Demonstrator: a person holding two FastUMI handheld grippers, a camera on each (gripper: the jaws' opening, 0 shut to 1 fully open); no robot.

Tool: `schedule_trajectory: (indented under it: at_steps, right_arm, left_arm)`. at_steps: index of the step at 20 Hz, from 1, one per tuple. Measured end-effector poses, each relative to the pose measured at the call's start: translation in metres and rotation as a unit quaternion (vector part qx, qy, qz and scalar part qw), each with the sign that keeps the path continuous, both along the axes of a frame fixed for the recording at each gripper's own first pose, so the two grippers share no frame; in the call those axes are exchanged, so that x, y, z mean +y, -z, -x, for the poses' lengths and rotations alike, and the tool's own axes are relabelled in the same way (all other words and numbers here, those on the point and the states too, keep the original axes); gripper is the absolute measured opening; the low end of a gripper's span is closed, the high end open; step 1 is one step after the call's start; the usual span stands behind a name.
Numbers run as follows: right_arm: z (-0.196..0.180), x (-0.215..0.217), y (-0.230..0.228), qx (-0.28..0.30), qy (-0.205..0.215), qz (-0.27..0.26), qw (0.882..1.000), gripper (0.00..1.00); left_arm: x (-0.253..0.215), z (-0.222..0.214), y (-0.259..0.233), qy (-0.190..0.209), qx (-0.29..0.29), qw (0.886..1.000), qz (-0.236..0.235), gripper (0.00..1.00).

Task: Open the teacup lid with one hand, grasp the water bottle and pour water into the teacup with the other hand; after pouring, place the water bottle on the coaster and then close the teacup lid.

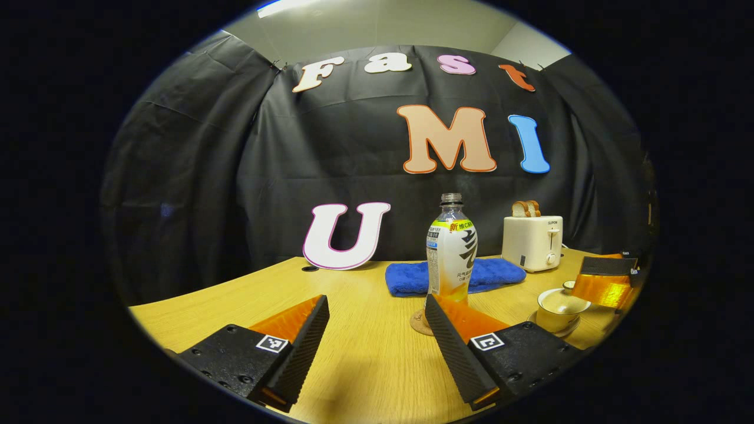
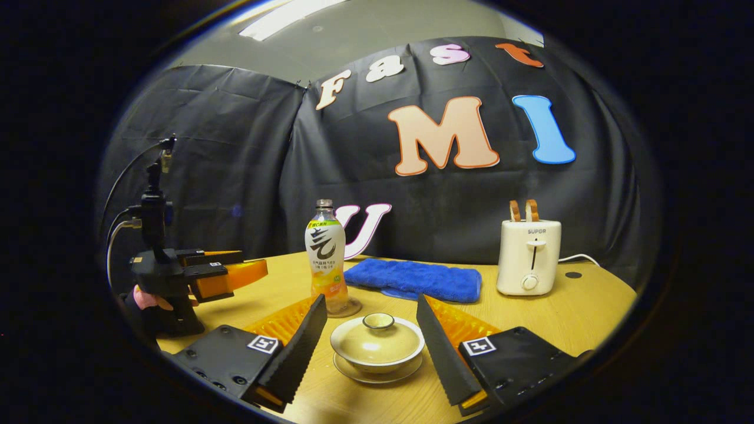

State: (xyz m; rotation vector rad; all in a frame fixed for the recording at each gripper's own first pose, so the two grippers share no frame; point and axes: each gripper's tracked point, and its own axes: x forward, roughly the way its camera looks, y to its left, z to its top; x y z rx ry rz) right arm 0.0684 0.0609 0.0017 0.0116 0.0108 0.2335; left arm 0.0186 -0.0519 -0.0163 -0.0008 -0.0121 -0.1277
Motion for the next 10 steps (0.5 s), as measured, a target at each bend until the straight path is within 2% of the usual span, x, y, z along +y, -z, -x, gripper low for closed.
schedule_trajectory:
  at_steps: [1,2,6,10]
  right_arm:
    - [0.003,-0.004,0.002,0.002,0.003,0.001,1.000,1.00]
    - [0.008,-0.007,0.001,-0.001,0.007,0.001,1.000,0.96]
    - [0.024,-0.028,-0.002,-0.002,0.027,0.002,1.000,0.96]
    - [0.034,-0.068,-0.004,-0.005,0.091,0.004,0.996,0.96]
  left_arm:
    - [0.000,0.000,-0.001,0.000,0.000,1.000,0.000,0.96]
    - [0.000,0.000,0.000,0.000,0.000,1.000,0.000,0.96]
    - [0.000,0.000,0.000,0.000,0.000,1.000,0.000,0.95]
    - [0.000,0.000,0.000,0.000,0.000,1.000,0.000,0.96]
